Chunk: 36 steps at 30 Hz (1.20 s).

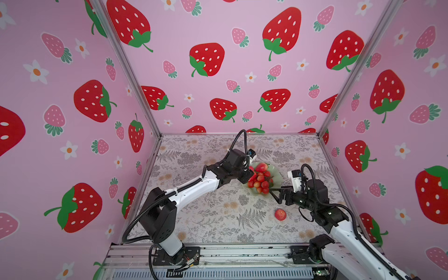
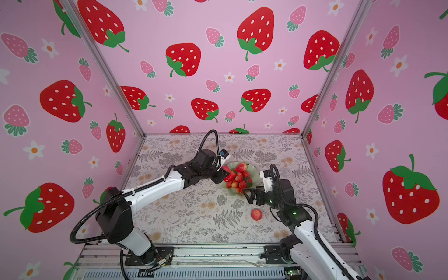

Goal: Place and organize the fake fruits in the fruit bowl
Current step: 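Carry the round red fruit with the left gripper into the bowl and release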

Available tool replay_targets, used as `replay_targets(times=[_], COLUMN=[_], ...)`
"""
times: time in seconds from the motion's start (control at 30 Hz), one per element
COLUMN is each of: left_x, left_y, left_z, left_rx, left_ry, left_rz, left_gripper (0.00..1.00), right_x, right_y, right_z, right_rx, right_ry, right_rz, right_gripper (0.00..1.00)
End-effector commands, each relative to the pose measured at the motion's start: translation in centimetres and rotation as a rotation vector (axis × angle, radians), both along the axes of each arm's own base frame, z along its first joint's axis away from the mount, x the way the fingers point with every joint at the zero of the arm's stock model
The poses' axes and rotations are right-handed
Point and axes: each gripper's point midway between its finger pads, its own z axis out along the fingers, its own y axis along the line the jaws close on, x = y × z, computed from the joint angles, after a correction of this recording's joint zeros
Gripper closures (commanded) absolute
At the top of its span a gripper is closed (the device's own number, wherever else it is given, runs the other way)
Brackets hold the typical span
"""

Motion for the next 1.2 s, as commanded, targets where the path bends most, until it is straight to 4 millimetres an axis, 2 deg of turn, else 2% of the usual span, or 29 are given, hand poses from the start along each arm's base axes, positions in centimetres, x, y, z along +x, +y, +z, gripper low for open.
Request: replay_targets(times=[0.0,0.27,0.67,0.77,0.93,1.07,1.1,1.17], left_x=[-0.7,-0.4,-1.0,-1.0,-0.7,-0.9,-1.0,-1.1], left_y=[-0.2,-2.0,-3.1,-3.2,-3.3,-3.6,-3.7,-3.7], left_z=[-1.9,-2.8,-6.0,-6.1,-5.1,-4.1,-3.7,-2.8], left_rx=[-0.003,-0.026,0.036,0.045,0.041,0.02,0.009,-0.011], left_ry=[0.008,-0.031,0.006,0.0,-0.036,-0.053,-0.06,-0.074], left_rz=[-0.004,-0.029,-0.044,-0.041,-0.044,-0.065,-0.071,-0.078], left_gripper=[0.51,0.51,0.49,0.44,0.32,0.27,0.19,0.13], right_x=[-0.6,-0.4,-0.2,0.0,0.1,-0.1,-0.2,-0.2], right_y=[0.3,0.3,0.4,0.3,-0.3,-0.7,-0.8,-1.3], right_z=[-0.1,-0.4,-0.2,-0.2,-1.0,-1.0,-1.1,-1.7], right_rx=[0.018,0.022,0.022,0.017,-0.004,-0.001,-0.005,-0.022], right_ry=[0.017,0.02,0.016,0.019,0.047,0.056,0.06,0.083], right_rz=[0.026,0.022,0.025,0.011,-0.027,-0.051,-0.059,-0.086], right_gripper=[0.01,0.01,0.01,0.01,0.01,0.01,0.01,0.01])
